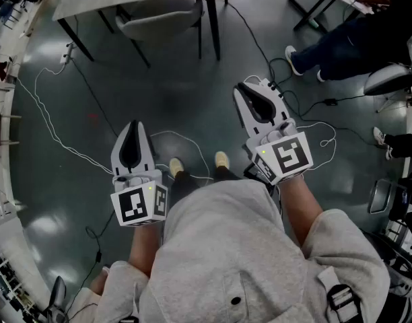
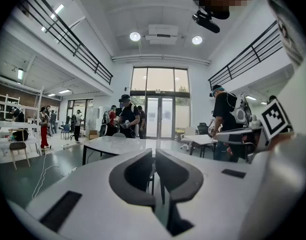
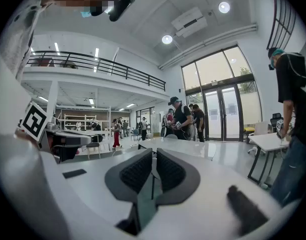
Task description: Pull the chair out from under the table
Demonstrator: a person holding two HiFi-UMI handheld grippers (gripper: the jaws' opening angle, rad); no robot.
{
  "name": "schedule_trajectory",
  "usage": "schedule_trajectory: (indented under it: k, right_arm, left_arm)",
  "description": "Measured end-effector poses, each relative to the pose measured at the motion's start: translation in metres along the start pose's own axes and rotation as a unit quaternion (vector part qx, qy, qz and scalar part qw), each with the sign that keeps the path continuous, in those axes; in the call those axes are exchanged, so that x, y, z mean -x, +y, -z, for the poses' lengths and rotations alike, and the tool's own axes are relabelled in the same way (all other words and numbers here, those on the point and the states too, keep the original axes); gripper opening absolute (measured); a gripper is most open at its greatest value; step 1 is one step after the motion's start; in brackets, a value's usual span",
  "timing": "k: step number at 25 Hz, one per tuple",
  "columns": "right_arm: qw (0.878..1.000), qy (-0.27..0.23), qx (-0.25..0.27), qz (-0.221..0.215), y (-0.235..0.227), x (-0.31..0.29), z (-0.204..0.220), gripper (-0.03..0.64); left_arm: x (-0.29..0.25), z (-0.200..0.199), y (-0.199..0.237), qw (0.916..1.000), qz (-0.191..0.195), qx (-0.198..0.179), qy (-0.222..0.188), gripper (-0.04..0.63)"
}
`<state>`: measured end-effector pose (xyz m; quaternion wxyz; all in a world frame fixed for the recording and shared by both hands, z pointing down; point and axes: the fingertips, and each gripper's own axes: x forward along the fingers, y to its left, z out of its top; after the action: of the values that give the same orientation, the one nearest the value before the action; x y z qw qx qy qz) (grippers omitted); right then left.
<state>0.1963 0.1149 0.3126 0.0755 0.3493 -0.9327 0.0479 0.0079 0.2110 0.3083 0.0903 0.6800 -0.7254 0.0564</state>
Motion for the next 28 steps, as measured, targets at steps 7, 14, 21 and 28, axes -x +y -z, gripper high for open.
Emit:
schedule_trajectory:
  k: [7, 14, 21, 28]
  right_arm:
    - [0.999, 0.009, -0.047, -0.009, -0.031, 0.013, 0.018, 0.041]
    - [0.999, -0.007, -0.049, -0.003, -0.017, 0.009, 0.007, 0.04]
    - [0.998, -0.009, -0.057, -0.036, 0.005, -0.008, 0.005, 0.026]
    - [0.995, -0.011, -0.063, -0.07, 0.048, -0.022, -0.002, 0.026]
  left_arm:
    - [-0.012, 0.004, -0.031, 1.0, 0.001, -0.007, -0.002, 0.031]
    - [-0.014, 0.004, -0.032, 0.9998, 0.018, -0.009, -0.001, 0.031]
    - [-0.013, -0.004, -0.015, 0.9997, 0.003, -0.023, -0.01, 0.031]
    - [0.0, 0.001, 0.023, 0.9997, -0.019, -0.011, -0.007, 0.026]
